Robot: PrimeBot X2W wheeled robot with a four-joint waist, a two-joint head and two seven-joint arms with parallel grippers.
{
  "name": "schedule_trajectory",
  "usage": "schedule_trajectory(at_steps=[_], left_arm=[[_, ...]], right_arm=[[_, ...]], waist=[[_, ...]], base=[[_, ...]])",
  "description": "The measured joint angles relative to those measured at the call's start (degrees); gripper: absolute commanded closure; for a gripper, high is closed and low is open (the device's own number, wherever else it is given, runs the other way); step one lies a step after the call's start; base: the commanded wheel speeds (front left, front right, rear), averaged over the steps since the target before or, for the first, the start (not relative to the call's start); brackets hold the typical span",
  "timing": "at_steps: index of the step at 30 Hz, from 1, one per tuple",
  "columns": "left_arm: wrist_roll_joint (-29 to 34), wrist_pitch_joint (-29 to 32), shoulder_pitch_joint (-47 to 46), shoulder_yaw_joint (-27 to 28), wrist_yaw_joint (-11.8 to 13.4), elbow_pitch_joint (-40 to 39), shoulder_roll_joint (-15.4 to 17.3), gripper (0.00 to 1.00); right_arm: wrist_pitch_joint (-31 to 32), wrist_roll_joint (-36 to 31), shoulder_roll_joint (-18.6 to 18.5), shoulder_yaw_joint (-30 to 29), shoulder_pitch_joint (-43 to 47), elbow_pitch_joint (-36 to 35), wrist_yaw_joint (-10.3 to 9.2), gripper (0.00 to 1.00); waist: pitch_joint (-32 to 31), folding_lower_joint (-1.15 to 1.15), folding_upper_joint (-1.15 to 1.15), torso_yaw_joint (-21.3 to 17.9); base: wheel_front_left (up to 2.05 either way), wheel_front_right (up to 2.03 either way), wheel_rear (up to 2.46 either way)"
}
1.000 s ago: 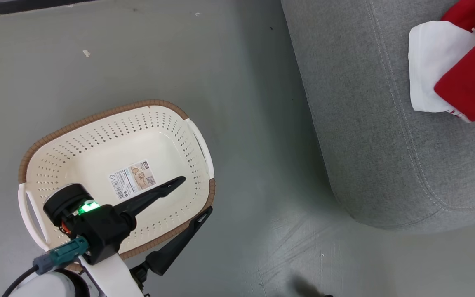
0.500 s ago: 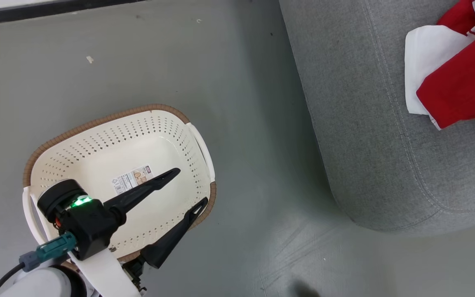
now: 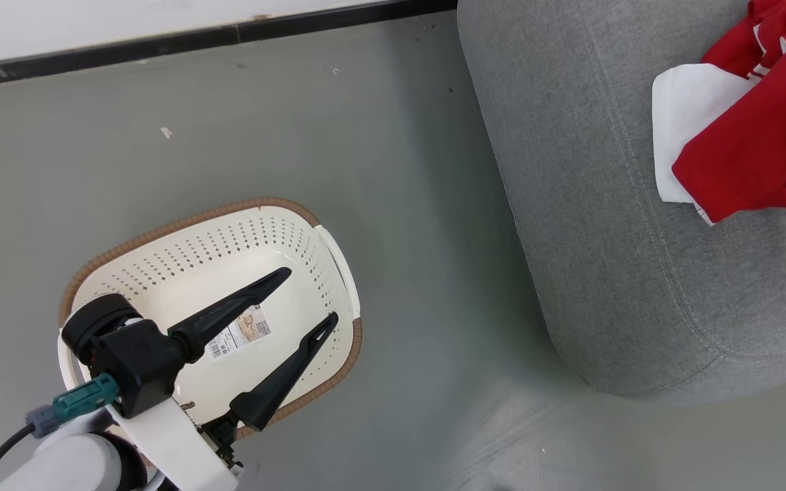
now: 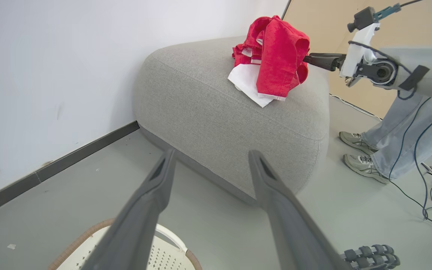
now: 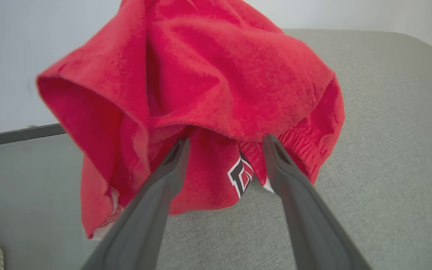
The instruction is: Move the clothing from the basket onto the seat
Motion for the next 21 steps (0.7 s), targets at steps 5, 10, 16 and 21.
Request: schedule_trajectory(at_steps=[5,10,16,21], left_arm=[[-0.29,-0.63,0.01,-0.03,-0.35,1.3,-0.92,0.0],[-0.75,-1.65,0.05,0.04,-0.34,2.63,-1.58,0.0],[-1.43,-3.02,0.85,0.51,-0.23,4.3,-3.01,0.0],[-2.81,-4.3,1.5,1.29,0.32,5.8,-3.82,0.0]], right_arm=[[1.6,7.0,0.15,4.1,3.24,0.01,0.0,0.0],[4.32,13.92,-1.21,6.38,5.58,-1.37,0.0,0.0],[7.69,19.8,-5.15,8.64,7.48,-6.0,-0.01,0.0],[8.28,21.24,-8.14,10.84,7.96,-11.56,-0.01,0.0]], waist=[[-1.92,0.0,0.0,0.06],[-4.0,0.0,0.0,0.08],[-6.63,0.0,0.0,0.13],[-8.87,0.0,0.0,0.39]], base=[[0.0,0.0,0.0],[0.0,0.0,0.0],[0.0,0.0,0.0],[0.0,0.0,0.0]])
